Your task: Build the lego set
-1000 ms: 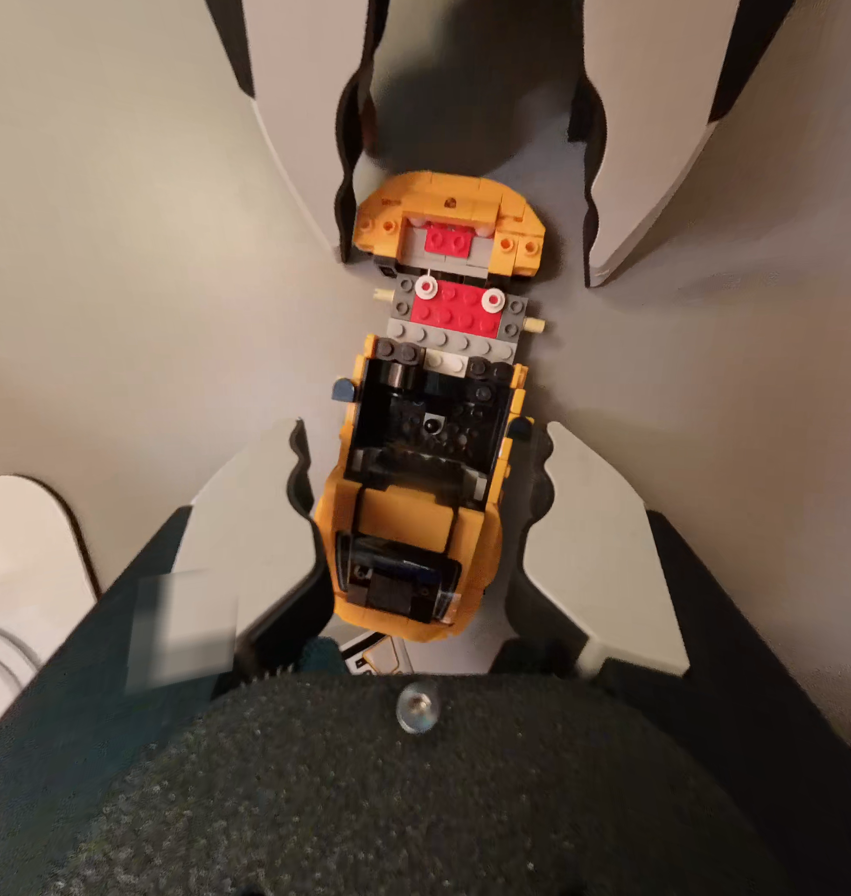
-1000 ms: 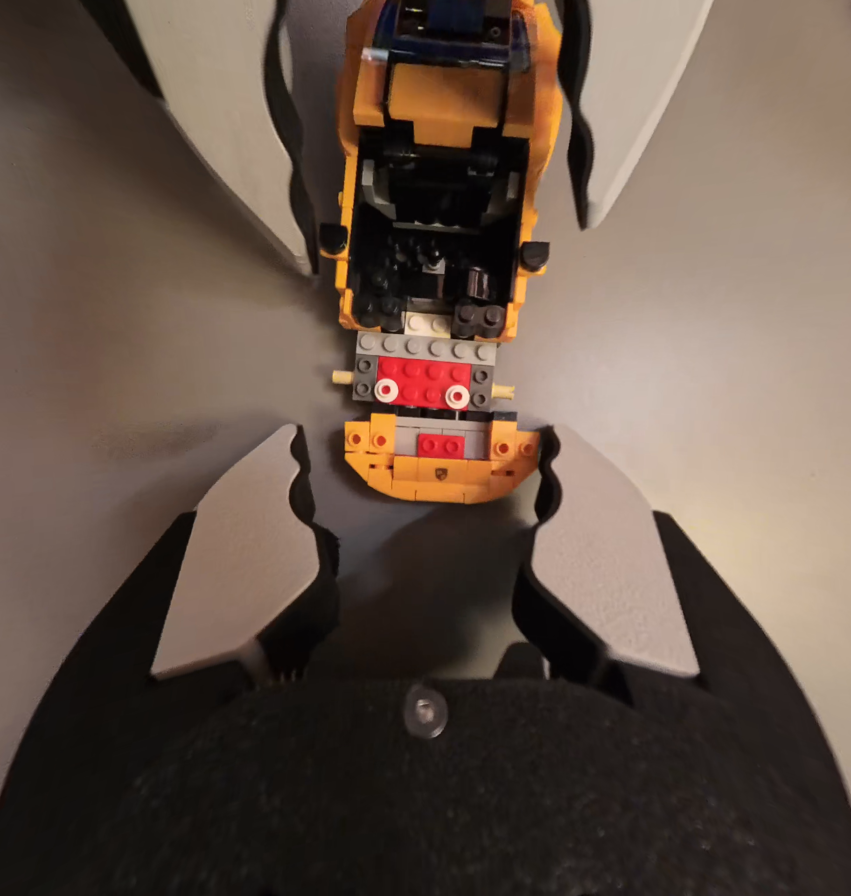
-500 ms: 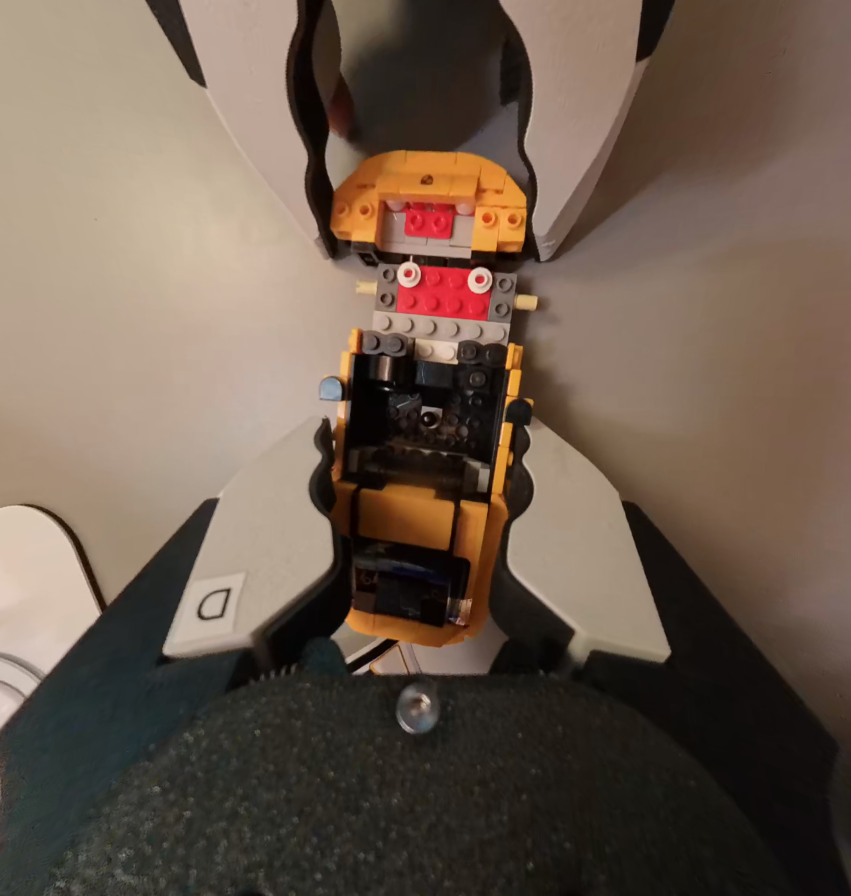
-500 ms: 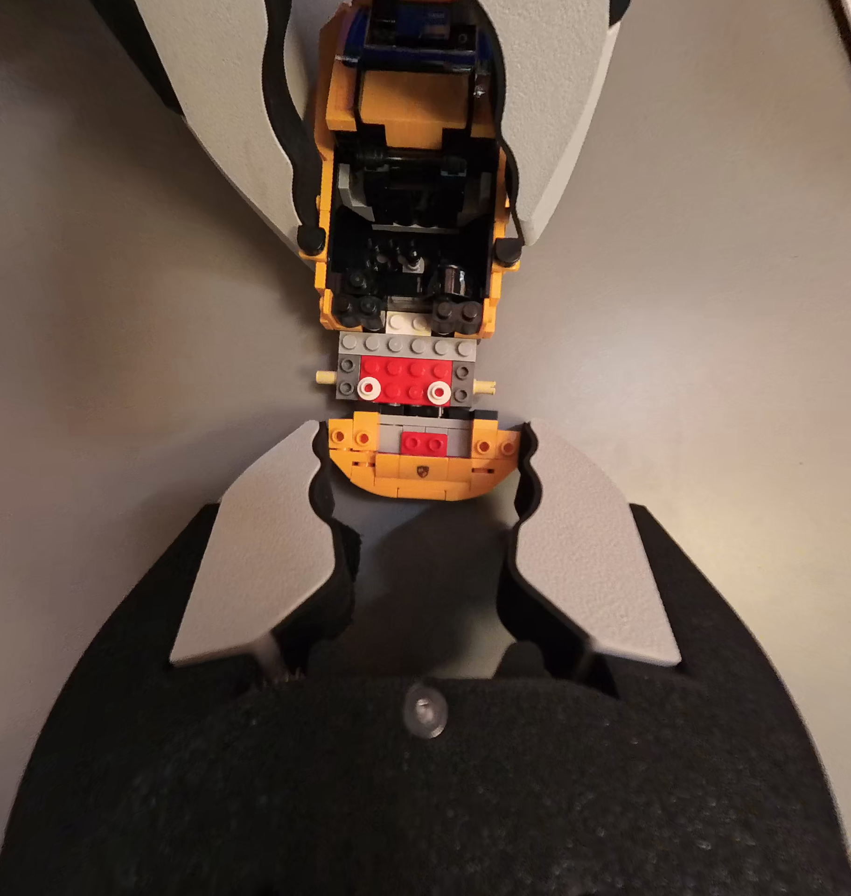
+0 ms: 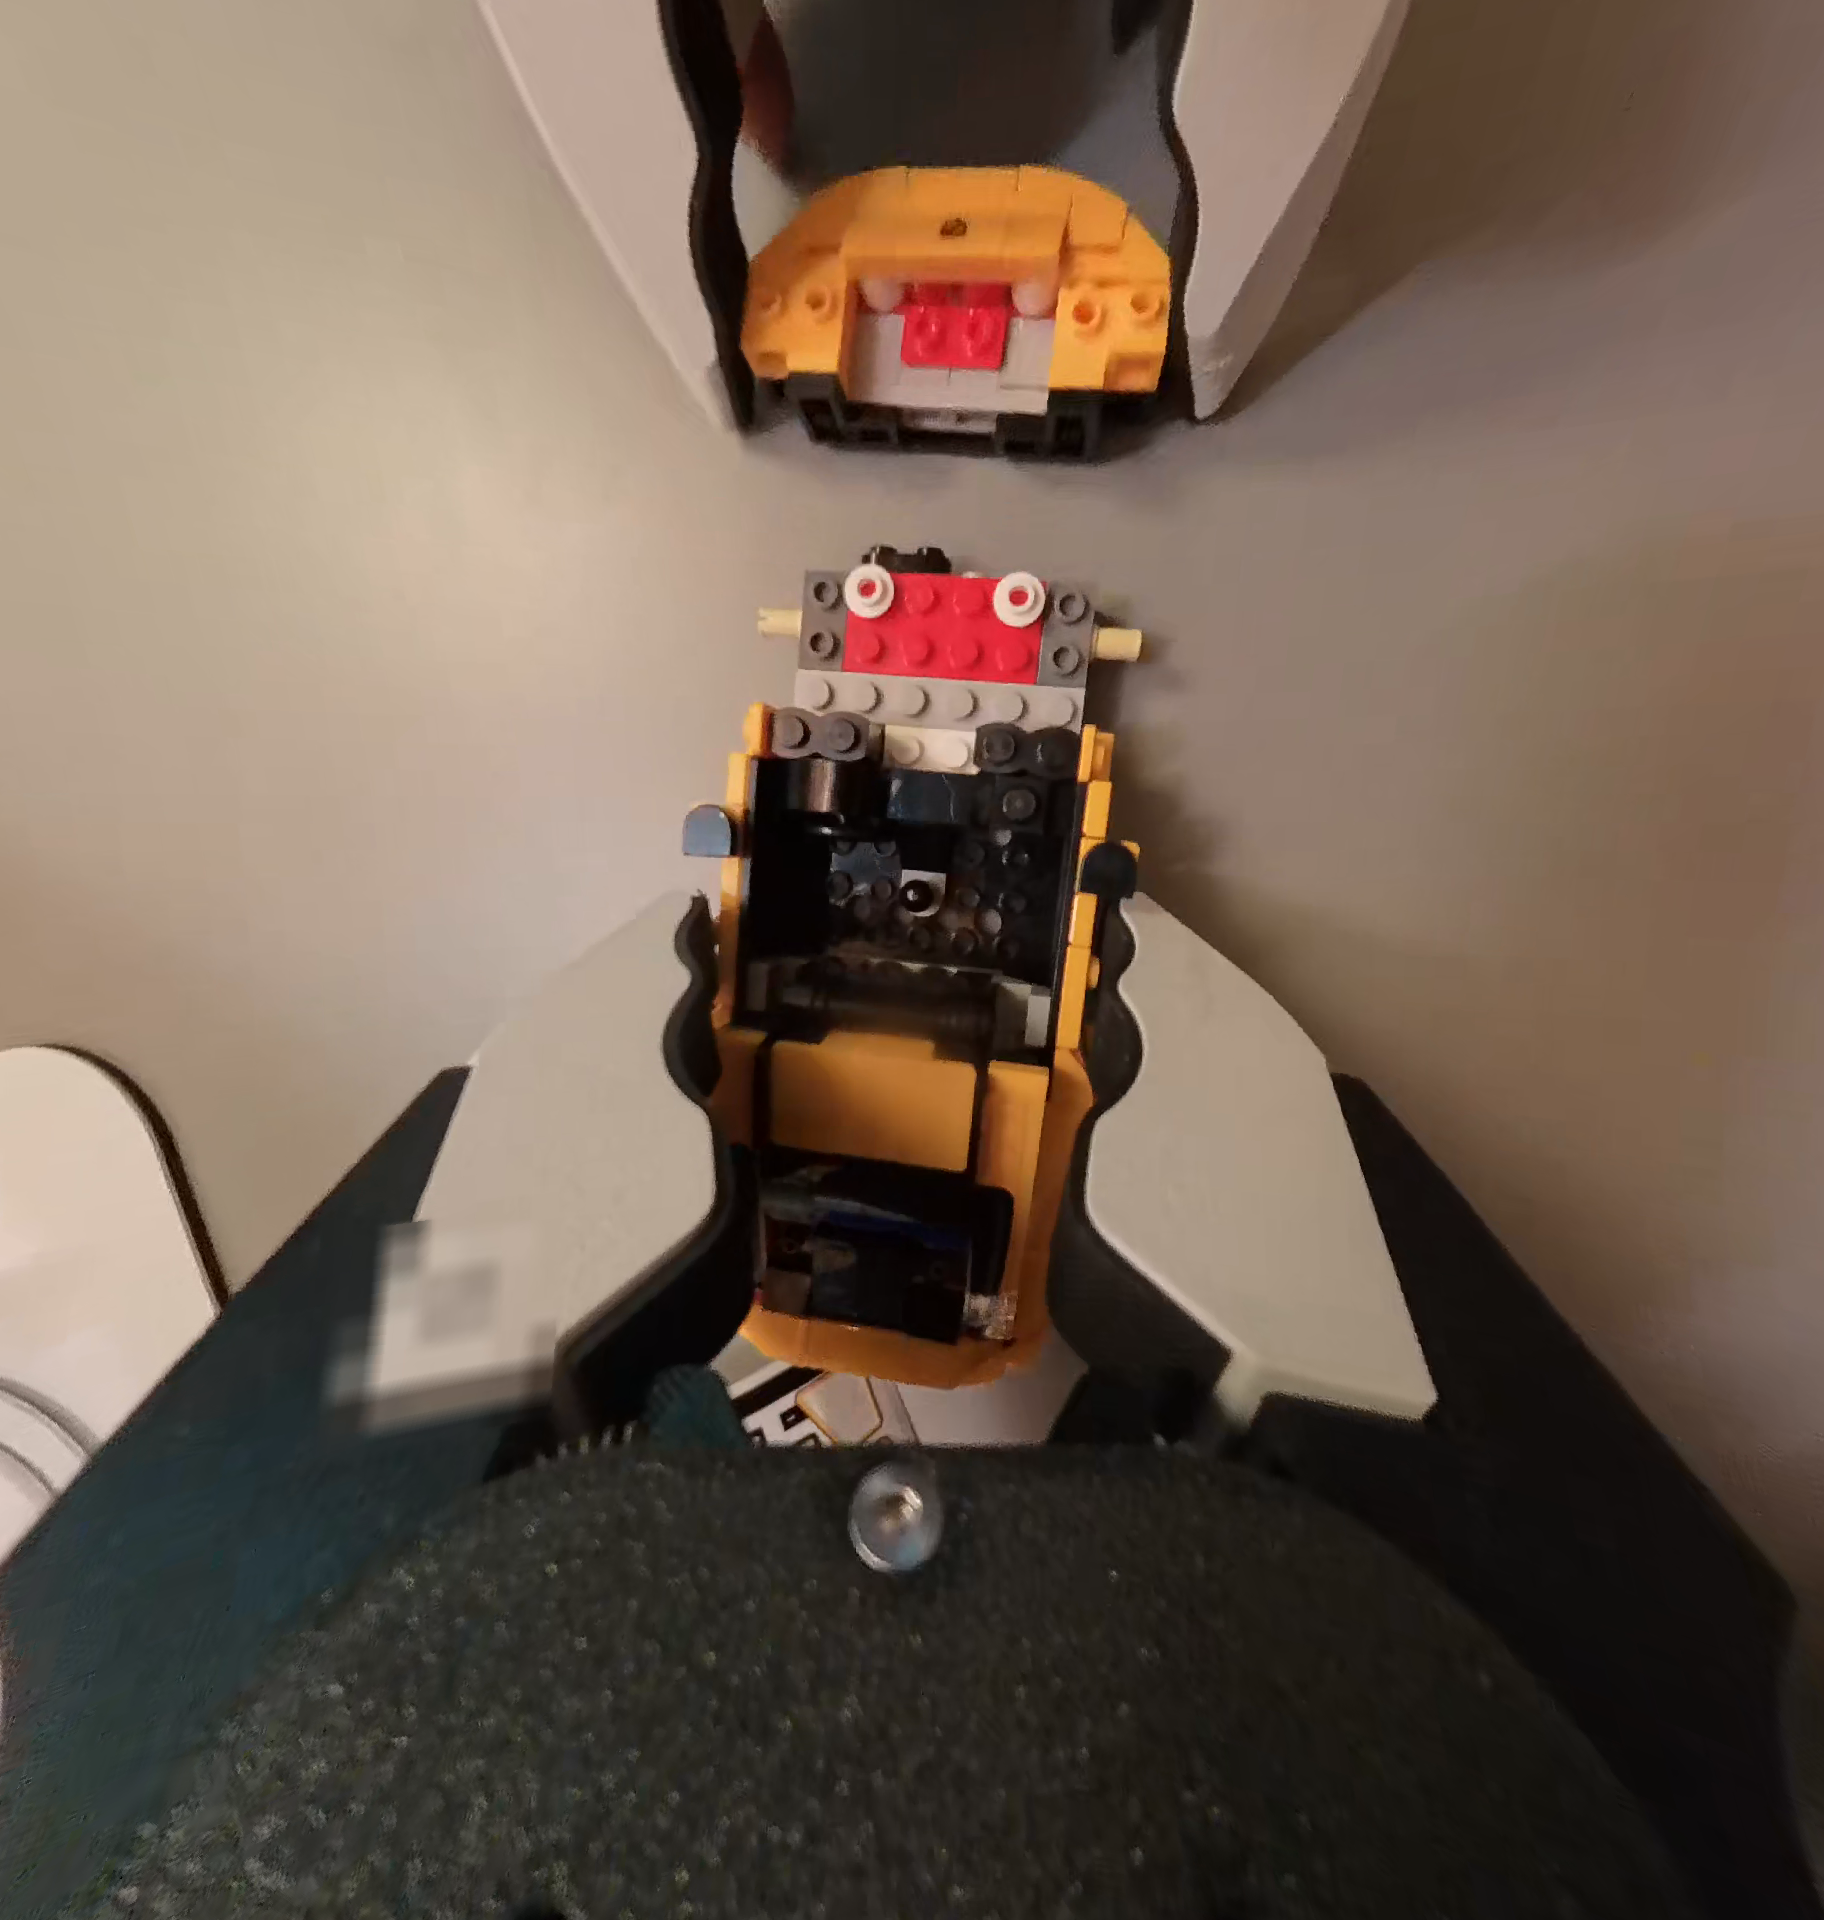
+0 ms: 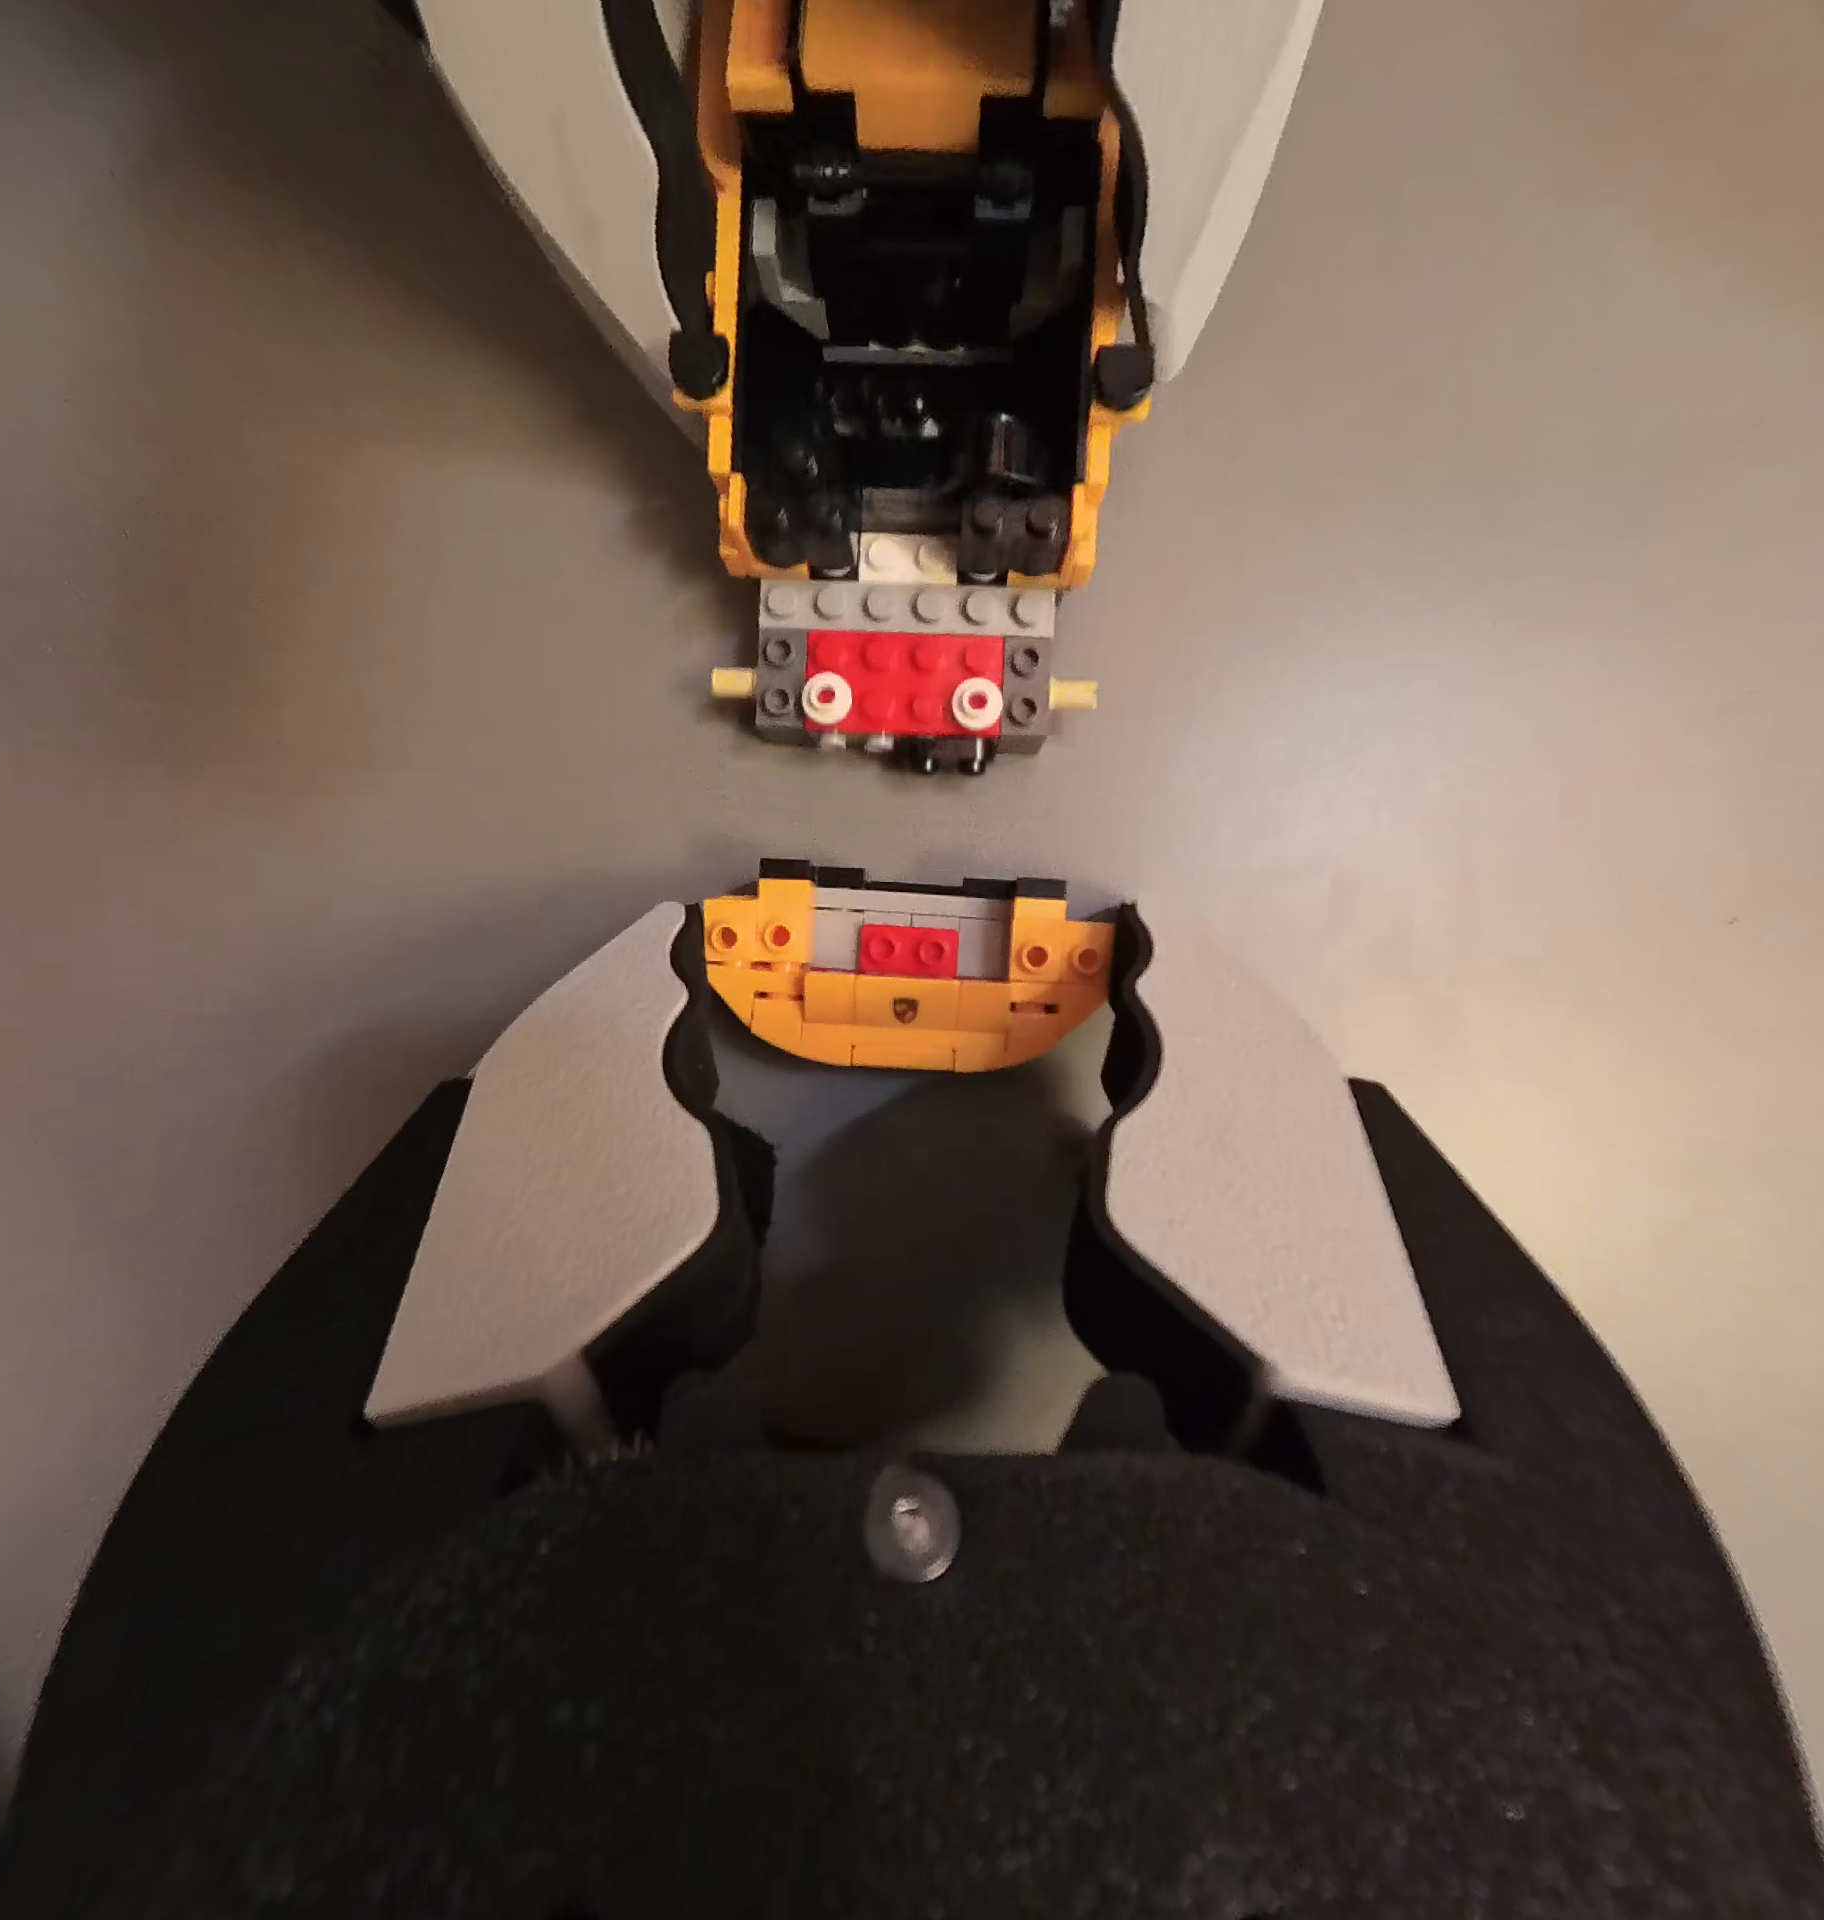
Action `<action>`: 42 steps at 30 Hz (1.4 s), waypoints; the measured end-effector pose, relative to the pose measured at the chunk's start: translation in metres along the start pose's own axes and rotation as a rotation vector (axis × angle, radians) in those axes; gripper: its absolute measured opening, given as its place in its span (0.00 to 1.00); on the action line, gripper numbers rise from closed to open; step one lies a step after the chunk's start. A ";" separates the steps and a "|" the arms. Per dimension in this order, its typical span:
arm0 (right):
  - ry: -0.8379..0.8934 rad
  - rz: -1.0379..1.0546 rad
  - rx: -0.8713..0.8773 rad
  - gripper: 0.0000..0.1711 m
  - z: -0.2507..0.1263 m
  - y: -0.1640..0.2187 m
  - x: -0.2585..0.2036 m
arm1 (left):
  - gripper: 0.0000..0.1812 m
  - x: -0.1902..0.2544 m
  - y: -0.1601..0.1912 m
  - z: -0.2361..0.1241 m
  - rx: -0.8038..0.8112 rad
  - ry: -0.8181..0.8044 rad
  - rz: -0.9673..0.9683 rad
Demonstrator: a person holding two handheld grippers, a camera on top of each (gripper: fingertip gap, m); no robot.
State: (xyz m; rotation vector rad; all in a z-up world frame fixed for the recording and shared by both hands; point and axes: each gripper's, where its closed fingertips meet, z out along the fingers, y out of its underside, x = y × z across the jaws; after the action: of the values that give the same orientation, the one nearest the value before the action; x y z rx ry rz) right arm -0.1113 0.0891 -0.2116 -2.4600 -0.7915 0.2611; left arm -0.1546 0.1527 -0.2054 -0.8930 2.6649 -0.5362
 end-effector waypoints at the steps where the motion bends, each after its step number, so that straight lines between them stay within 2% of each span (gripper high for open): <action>1: -0.003 0.000 0.000 0.43 -0.001 0.001 -0.001 | 0.38 0.001 0.000 0.000 0.004 -0.002 0.003; 5: -0.002 -0.004 0.003 0.44 -0.001 0.000 -0.001 | 0.39 -0.002 0.001 -0.001 -0.004 -0.026 -0.005; 7: -0.008 -0.008 -0.001 0.44 0.000 0.000 -0.003 | 0.45 -0.003 0.001 -0.004 0.008 -0.036 -0.020; 12: -0.063 -0.012 0.066 0.44 -0.006 -0.004 -0.010 | 0.42 0.004 -0.024 -0.040 0.211 -0.084 -0.091; 15: -0.204 0.051 0.216 0.44 -0.024 -0.018 -0.022 | 0.39 0.020 -0.044 -0.054 0.357 -0.149 -0.079; 18: -0.381 0.152 0.457 0.44 -0.053 -0.046 -0.033 | 0.37 0.038 -0.072 -0.063 0.497 -0.239 -0.052; 21: -0.531 0.273 0.685 0.43 -0.082 -0.075 -0.037 | 0.35 0.038 -0.098 -0.079 0.608 -0.425 -0.031; 25: -0.713 0.428 0.916 0.43 -0.111 -0.102 -0.045 | 0.32 0.027 -0.117 -0.103 0.634 -0.731 0.047; 28: -0.781 0.490 1.004 0.43 -0.118 -0.115 -0.052 | 0.29 0.028 -0.128 -0.108 0.631 -0.800 0.080; 32: -0.802 0.497 1.047 0.44 -0.122 -0.123 -0.059 | 0.21 0.032 -0.134 -0.110 0.621 -0.837 0.118; 42: -0.691 0.349 0.933 0.44 -0.119 -0.122 -0.064 | 0.20 0.037 -0.134 -0.111 0.619 -0.864 0.172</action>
State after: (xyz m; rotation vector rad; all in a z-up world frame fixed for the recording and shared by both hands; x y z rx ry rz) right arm -0.1820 0.0828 -0.0439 -1.5624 -0.3281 1.3209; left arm -0.1550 0.0590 -0.0537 -0.5207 1.6305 -0.6767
